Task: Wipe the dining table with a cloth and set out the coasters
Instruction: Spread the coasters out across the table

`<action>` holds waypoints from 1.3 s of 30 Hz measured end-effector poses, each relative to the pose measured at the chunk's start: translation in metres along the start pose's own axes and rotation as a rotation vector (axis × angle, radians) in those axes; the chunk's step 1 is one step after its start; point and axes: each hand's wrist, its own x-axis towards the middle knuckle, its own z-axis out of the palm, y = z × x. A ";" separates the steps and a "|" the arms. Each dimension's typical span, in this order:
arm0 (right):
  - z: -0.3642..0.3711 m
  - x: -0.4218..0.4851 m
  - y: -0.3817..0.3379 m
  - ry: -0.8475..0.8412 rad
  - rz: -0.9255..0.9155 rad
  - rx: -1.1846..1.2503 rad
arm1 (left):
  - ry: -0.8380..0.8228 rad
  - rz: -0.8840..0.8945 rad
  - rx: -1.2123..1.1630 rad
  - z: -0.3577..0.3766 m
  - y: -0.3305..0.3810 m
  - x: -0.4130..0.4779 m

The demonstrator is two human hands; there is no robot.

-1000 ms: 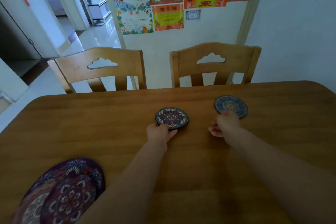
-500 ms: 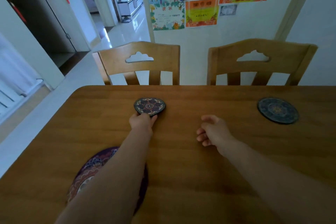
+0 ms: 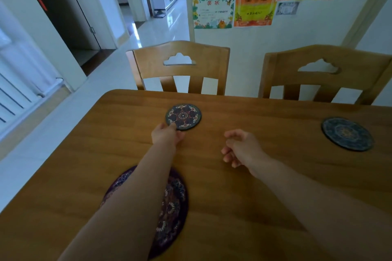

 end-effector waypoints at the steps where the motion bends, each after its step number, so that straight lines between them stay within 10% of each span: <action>1: 0.003 -0.004 0.002 -0.012 0.005 -0.012 | 0.010 0.013 0.032 -0.013 0.001 -0.001; 19: 0.107 -0.093 0.026 -0.169 0.037 -0.177 | -0.040 0.407 0.778 -0.174 -0.035 -0.068; 32: 0.128 -0.109 0.047 -0.127 -0.021 -0.606 | -0.164 0.283 1.023 -0.182 -0.060 -0.085; 39: 0.119 -0.112 0.048 -0.109 -0.068 -0.617 | 0.130 0.374 1.290 -0.197 -0.048 -0.075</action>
